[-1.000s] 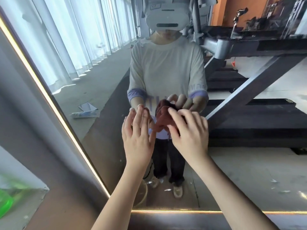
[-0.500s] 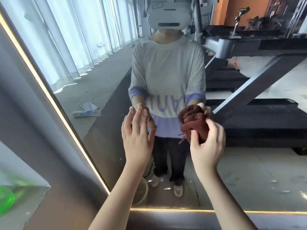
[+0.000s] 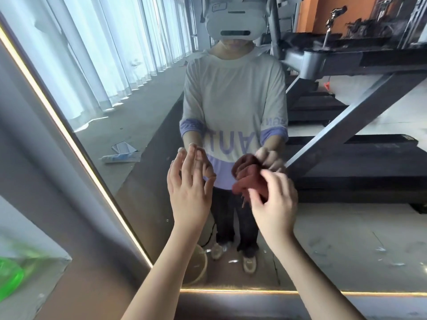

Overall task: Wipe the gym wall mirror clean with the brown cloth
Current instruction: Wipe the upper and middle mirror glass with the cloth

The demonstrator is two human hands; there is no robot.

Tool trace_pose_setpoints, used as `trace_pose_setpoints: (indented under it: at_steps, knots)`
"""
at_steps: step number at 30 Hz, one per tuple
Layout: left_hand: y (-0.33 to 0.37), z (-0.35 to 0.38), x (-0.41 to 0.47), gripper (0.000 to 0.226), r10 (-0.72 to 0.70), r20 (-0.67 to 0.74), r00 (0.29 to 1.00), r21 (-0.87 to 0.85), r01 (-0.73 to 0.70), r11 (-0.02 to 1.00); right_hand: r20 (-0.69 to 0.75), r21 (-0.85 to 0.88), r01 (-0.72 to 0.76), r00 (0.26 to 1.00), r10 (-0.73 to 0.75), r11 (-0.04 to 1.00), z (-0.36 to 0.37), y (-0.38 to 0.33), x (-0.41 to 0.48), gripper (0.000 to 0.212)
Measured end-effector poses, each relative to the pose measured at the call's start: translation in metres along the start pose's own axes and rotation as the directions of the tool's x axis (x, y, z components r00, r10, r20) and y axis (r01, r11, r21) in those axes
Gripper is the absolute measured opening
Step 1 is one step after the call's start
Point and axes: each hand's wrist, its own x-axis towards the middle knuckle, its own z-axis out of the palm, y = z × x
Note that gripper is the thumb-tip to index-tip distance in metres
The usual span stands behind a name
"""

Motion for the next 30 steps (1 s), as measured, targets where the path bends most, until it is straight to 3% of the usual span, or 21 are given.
trace_pose_setpoints:
  at_steps: [2, 3, 7, 8, 11, 13, 14, 16, 18, 20, 22, 23, 25, 28, 30]
  knots:
    - [0.001, 0.000, 0.000, 0.064, 0.000, -0.009, 1.000, 0.004, 0.000, 1.000, 0.056, -0.026, 0.164, 0.985, -0.162, 0.986, -0.002, -0.001, 0.012, 0.034]
    - [0.001, 0.000, 0.000, 0.064, -0.005, -0.010, 1.000, -0.001, 0.005, 1.000, 0.017, -0.009, 0.164, 0.986, -0.163, 0.986, -0.005, -0.002, 0.022, 0.034]
    - [0.002, -0.002, 0.001, 0.064, -0.018, 0.000, 1.000, -0.011, 0.018, 1.000, -0.228, 0.199, -0.103, 0.962, 0.148, 0.975, -0.013, -0.012, 0.051, 0.040]
    - [0.002, -0.002, 0.001, 0.064, -0.018, 0.000, 1.000, -0.011, 0.018, 1.000, -0.237, 0.152, -0.069, 0.966, 0.104, 0.986, -0.012, -0.015, 0.048, 0.038]
    - [0.002, -0.002, 0.001, 0.064, 0.006, -0.006, 1.000, -0.021, -0.006, 1.000, -0.070, -0.109, 0.312, 0.945, -0.320, 0.944, -0.004, -0.015, 0.036, 0.029]
    - [0.002, -0.003, 0.002, 0.065, 0.010, -0.016, 1.000, -0.020, -0.010, 1.000, -0.038, -0.148, 0.383, 0.919, -0.392, 0.912, -0.006, -0.010, 0.043, 0.028]
    - [0.002, -0.004, 0.003, 0.065, 0.004, -0.025, 1.000, -0.028, -0.005, 1.000, -0.100, -0.129, 0.333, 0.933, -0.347, 0.934, -0.008, -0.008, 0.049, 0.028]
    - [0.004, -0.006, 0.005, 0.061, 0.014, -0.033, 0.999, -0.066, -0.017, 0.998, -0.268, 0.004, 0.118, 0.957, -0.112, 0.993, -0.013, -0.004, 0.060, 0.031]
    - [0.007, -0.008, 0.010, 0.060, 0.080, -0.020, 0.997, -0.083, -0.082, 0.993, -0.311, 0.118, -0.032, 0.948, 0.068, 0.992, -0.014, -0.009, 0.061, 0.034]
    - [0.013, -0.004, 0.016, 0.066, 0.125, 0.002, 0.992, -0.083, -0.124, 0.989, -0.227, 0.044, 0.071, 0.972, -0.059, 0.997, -0.008, -0.017, 0.052, 0.034]
    - [0.019, 0.000, 0.020, 0.066, 0.117, 0.006, 0.993, -0.068, -0.116, 0.991, -0.097, -0.056, 0.267, 0.958, -0.272, 0.962, -0.005, -0.016, 0.047, 0.033]
    - [0.020, 0.002, 0.021, 0.066, 0.109, 0.000, 0.994, -0.057, -0.109, 0.992, -0.088, -0.074, 0.294, 0.950, -0.300, 0.953, -0.007, -0.012, 0.050, 0.033]
    - [0.021, 0.004, 0.020, 0.065, 0.097, -0.014, 0.995, -0.051, -0.097, 0.994, -0.197, -0.041, 0.174, 0.964, -0.178, 0.984, -0.010, 0.000, 0.054, 0.032]
    - [0.021, 0.004, 0.020, 0.065, 0.092, -0.034, 0.995, -0.048, -0.094, 0.994, -0.347, 0.166, -0.147, 0.917, 0.197, 0.975, -0.013, 0.009, 0.044, 0.032]
    - [0.022, 0.004, 0.019, 0.063, 0.083, -0.036, 0.996, -0.051, -0.085, 0.995, -0.279, 0.130, -0.123, 0.948, 0.155, 0.984, -0.007, 0.005, 0.027, 0.031]
